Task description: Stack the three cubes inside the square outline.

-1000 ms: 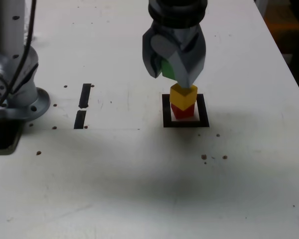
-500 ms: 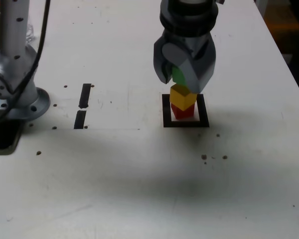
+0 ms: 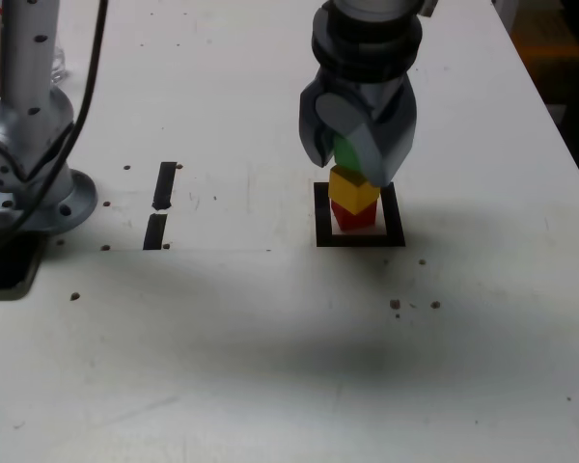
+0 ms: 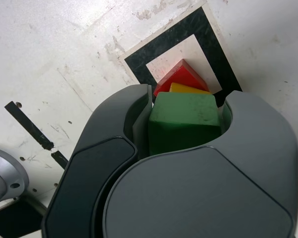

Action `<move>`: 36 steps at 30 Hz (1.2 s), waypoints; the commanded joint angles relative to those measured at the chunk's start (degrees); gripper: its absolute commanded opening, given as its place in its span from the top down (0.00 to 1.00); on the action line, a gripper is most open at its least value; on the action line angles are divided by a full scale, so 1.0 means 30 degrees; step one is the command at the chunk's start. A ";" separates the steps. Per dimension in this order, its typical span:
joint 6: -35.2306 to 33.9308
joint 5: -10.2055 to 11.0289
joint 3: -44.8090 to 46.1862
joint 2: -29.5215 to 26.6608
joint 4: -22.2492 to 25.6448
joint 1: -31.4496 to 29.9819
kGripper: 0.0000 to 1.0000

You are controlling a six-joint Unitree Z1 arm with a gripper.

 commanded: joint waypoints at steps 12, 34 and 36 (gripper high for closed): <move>0.0013 0.0286 0.0098 0.0284 -0.0417 0.0048 0.47; 0.0013 0.0347 0.0182 0.0190 -0.0380 0.0048 0.15; 0.0013 0.0410 0.0207 0.0142 -0.0324 0.0048 0.15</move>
